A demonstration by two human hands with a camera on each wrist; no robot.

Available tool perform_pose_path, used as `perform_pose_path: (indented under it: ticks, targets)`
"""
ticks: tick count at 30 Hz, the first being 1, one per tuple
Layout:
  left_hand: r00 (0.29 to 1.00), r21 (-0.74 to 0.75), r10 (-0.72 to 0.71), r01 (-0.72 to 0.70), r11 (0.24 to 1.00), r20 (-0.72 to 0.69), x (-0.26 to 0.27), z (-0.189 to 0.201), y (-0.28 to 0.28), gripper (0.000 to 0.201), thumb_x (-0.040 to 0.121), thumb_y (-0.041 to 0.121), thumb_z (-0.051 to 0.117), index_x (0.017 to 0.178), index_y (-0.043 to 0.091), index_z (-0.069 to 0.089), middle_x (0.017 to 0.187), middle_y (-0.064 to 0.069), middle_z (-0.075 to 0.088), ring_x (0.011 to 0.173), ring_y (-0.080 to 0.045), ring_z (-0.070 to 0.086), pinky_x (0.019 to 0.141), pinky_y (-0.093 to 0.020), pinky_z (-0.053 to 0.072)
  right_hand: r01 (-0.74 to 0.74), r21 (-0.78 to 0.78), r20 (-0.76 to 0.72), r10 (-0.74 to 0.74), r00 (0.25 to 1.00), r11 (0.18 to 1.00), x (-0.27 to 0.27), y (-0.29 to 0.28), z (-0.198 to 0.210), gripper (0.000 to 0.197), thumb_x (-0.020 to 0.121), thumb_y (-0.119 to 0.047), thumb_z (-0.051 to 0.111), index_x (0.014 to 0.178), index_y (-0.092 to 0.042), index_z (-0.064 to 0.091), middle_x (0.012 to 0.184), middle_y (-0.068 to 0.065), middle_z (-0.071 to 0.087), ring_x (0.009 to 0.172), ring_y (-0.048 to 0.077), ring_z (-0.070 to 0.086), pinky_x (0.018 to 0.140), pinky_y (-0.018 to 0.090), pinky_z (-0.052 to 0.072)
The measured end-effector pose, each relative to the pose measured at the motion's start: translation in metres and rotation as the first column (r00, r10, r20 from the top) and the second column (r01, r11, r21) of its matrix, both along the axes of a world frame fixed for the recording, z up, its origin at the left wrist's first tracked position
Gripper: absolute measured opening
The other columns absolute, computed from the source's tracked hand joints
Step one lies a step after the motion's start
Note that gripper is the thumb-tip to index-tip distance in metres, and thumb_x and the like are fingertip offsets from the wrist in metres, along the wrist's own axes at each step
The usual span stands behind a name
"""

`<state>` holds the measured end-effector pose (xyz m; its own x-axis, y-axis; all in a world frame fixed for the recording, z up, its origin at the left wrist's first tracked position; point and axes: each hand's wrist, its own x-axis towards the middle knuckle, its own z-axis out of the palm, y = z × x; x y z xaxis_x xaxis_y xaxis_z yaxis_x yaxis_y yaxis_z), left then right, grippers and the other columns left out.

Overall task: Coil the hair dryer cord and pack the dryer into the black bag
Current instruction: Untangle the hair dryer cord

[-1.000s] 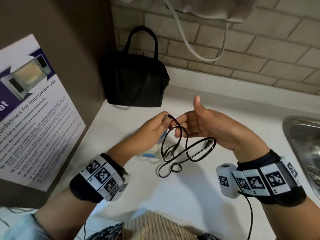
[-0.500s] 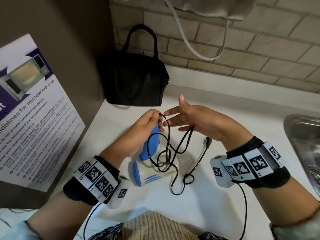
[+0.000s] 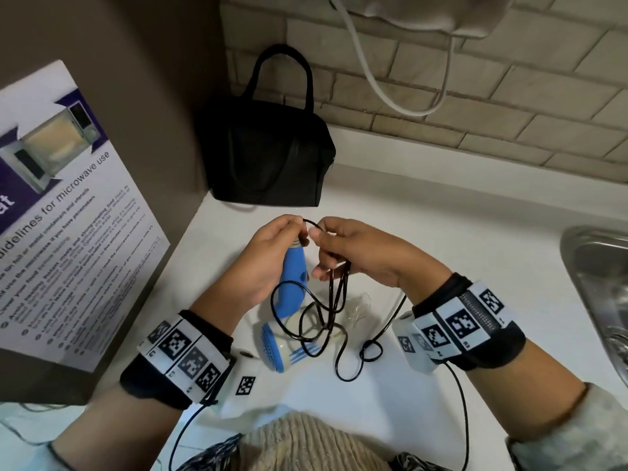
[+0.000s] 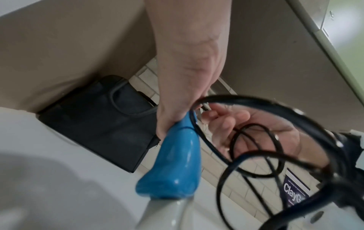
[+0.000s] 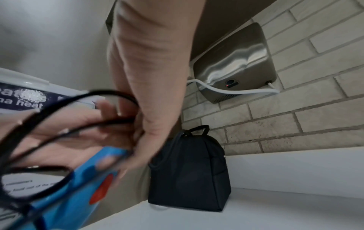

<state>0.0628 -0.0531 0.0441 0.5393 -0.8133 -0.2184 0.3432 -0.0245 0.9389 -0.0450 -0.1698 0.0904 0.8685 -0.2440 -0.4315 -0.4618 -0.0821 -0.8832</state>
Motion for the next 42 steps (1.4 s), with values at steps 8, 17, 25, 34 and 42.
perform_pose_path:
  ticks: [8,17,25,34,42]
  targets:
    - [0.999,-0.053,-0.042,0.041,0.998,-0.002,0.011,-0.011,0.018,0.034,0.100,0.030,0.039,0.072,0.014,0.049,0.073,0.003,0.047,0.070,-0.010,0.047,0.078,-0.041,0.044,0.078,0.057,0.102,-0.084,0.991,0.995,0.003,-0.008,-0.003,0.025,0.098,-0.030,0.050,0.087,-0.014,0.066,0.052,-0.009,0.028,0.048,0.008,0.027,0.052,0.019,0.039]
    - [0.983,0.164,0.185,-0.181,0.970,-0.013,0.043,-0.059,0.068,0.030,0.101,0.027,0.041,0.076,0.016,0.054,0.078,0.001,0.053,0.084,-0.020,0.055,0.067,-0.030,0.049,0.184,-0.024,-0.059,-0.185,0.981,0.983,-0.009,-0.041,-0.044,0.024,0.095,-0.028,0.056,0.078,-0.016,0.068,0.047,-0.012,0.028,0.046,0.008,0.026,0.049,0.019,0.034]
    - [0.971,0.309,0.238,-0.227,0.924,0.002,0.070,-0.095,0.087,0.035,0.100,0.024,0.042,0.070,0.019,0.059,0.077,0.000,0.053,0.078,-0.018,0.049,0.078,-0.033,0.041,0.353,-0.011,-0.166,-0.350,0.922,0.936,-0.015,-0.054,-0.084,0.026,0.093,-0.030,0.059,0.074,-0.015,0.067,0.053,-0.007,0.030,0.049,0.010,0.028,0.047,0.022,0.032]
    - [0.939,0.492,0.123,-0.277,0.826,0.322,0.067,-0.106,0.080,0.034,0.099,0.021,0.041,0.071,0.017,0.061,0.095,-0.011,0.067,0.090,-0.027,0.057,0.075,-0.031,0.040,0.426,-0.036,-0.189,-0.425,0.885,0.904,-0.010,-0.044,-0.098,0.029,0.097,-0.023,0.052,0.070,-0.016,0.060,0.055,-0.003,0.026,0.049,0.012,0.024,0.045,0.023,0.029]
    - [0.529,0.629,-0.426,-0.292,0.720,0.734,0.056,-0.090,0.056,0.041,0.094,0.044,0.042,0.110,0.014,0.064,0.103,-0.014,0.068,0.098,-0.036,0.058,0.085,-0.043,0.048,0.232,-0.205,-0.074,-0.252,0.965,0.951,0.000,-0.025,-0.057,0.028,0.098,-0.026,0.048,0.077,-0.014,0.062,0.037,-0.027,0.046,0.052,0.010,0.031,0.052,0.023,0.034]
